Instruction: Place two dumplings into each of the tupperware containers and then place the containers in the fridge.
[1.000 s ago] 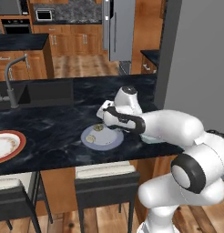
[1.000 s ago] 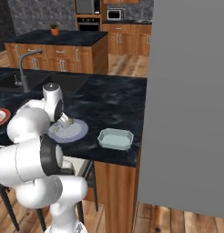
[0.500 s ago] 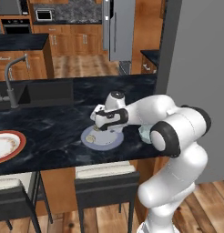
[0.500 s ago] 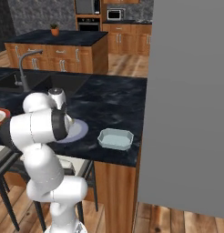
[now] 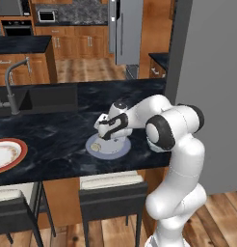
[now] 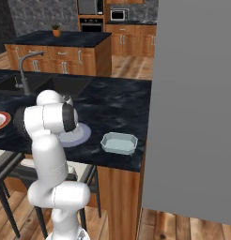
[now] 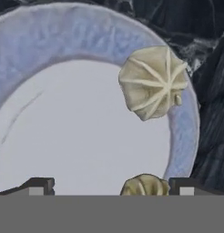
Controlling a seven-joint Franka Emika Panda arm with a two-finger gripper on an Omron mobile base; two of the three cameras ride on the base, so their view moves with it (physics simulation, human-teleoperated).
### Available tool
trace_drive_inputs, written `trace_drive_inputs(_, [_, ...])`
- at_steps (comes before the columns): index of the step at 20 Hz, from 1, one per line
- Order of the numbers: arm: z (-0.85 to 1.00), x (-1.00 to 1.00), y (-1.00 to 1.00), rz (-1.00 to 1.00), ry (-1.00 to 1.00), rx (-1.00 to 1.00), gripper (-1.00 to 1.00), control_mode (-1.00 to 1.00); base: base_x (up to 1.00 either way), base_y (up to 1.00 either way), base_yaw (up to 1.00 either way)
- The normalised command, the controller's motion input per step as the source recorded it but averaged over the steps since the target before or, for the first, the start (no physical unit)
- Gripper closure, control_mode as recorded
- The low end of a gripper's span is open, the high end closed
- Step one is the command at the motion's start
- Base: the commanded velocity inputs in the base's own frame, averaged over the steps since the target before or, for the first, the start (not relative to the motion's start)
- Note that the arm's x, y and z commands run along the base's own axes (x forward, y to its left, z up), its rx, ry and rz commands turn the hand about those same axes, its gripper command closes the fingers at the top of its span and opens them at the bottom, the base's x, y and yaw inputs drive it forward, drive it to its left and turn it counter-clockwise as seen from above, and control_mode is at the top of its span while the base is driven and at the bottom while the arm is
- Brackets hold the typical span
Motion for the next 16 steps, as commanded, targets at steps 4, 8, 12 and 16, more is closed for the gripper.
trace_drive_inputs(4, [-0.28,0.43,0.12,0.00,0.00,0.00,-1.00,-1.00,0.00,0.00,0.00])
trace_drive_inputs(8, [-0.26,0.30,0.16,0.00,0.00,0.00,-1.00,-1.00,0.00,0.00,0.00])
trace_drive_inputs(12, [-0.21,0.29,0.18,0.00,0.00,0.00,-1.00,-1.00,0.00,0.00,0.00])
trace_drive_inputs(16, [-0.28,0.19,0.09,0.00,-0.03,0.00,-1.00,-1.00,0.00,0.00,0.00])
